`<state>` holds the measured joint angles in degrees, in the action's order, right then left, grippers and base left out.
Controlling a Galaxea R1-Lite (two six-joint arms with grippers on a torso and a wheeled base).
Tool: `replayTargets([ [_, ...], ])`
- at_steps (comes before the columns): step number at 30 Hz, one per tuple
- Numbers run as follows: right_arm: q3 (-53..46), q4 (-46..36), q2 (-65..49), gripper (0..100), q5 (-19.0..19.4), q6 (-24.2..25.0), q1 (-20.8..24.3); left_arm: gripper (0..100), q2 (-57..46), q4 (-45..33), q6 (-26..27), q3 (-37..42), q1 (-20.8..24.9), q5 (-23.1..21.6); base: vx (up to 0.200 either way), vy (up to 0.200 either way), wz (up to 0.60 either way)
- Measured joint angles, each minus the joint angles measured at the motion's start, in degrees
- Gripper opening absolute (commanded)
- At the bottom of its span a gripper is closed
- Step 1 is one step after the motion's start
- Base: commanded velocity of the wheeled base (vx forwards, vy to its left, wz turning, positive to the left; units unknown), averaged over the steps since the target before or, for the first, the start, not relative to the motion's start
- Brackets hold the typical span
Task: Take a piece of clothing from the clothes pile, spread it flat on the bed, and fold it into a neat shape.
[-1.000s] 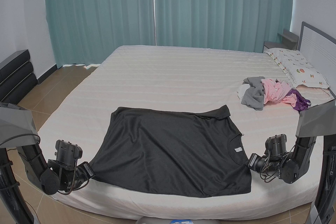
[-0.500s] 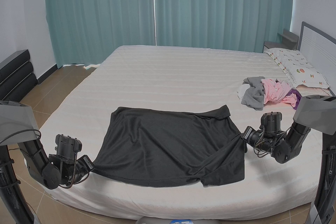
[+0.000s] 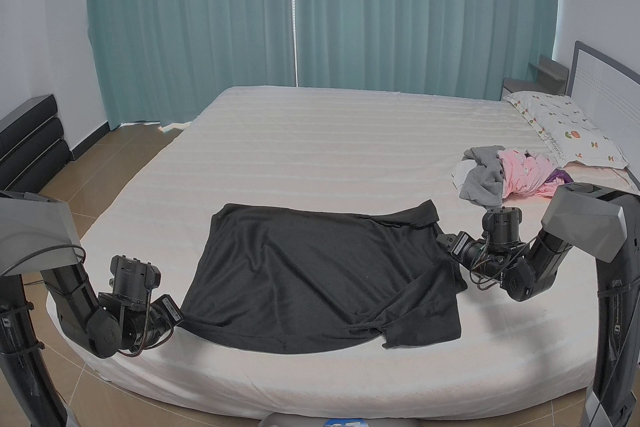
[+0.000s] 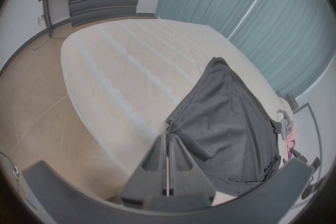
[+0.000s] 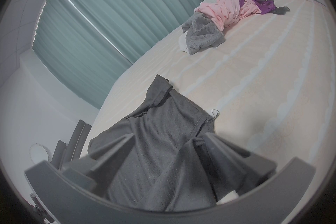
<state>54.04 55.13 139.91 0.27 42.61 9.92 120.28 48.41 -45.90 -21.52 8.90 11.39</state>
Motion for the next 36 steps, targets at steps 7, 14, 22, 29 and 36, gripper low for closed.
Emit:
replayTargets([
  [7, -7.5, 3.7, -4.1, 100, 1.3, 0.5, -0.1, 0, 0.1, 0.0, 0.0, 0.5, 0.1, 0.0, 0.0, 0.0, 0.0],
  [14, -20.8, 6.6, -10.1, 100, 4.4, 0.3, 0.1, 0, -0.4, 0.0, -0.1, 1.3, 0.1, 0.0, 0.0, 0.0, 0.0],
  [22, -33.8, 13.5, -12.0, 100, 6.8, 0.3, 2.8, 0, -1.5, 0.0, -0.2, 2.5, 0.2, 0.0, 0.0, 0.0, 0.0],
  [29, -36.8, 13.8, -10.6, 100, 7.0, 0.3, 6.3, 0, -2.3, 0.0, -0.2, 3.1, 0.5, 0.0, 0.0, 0.0, 0.0],
  [36, -36.3, 13.9, -8.1, 0, 6.8, 0.1, 6.6, 0, -2.5, 0.0, -0.2, 3.3, 0.8, -0.1, 0.0, 0.0, 0.0],
])
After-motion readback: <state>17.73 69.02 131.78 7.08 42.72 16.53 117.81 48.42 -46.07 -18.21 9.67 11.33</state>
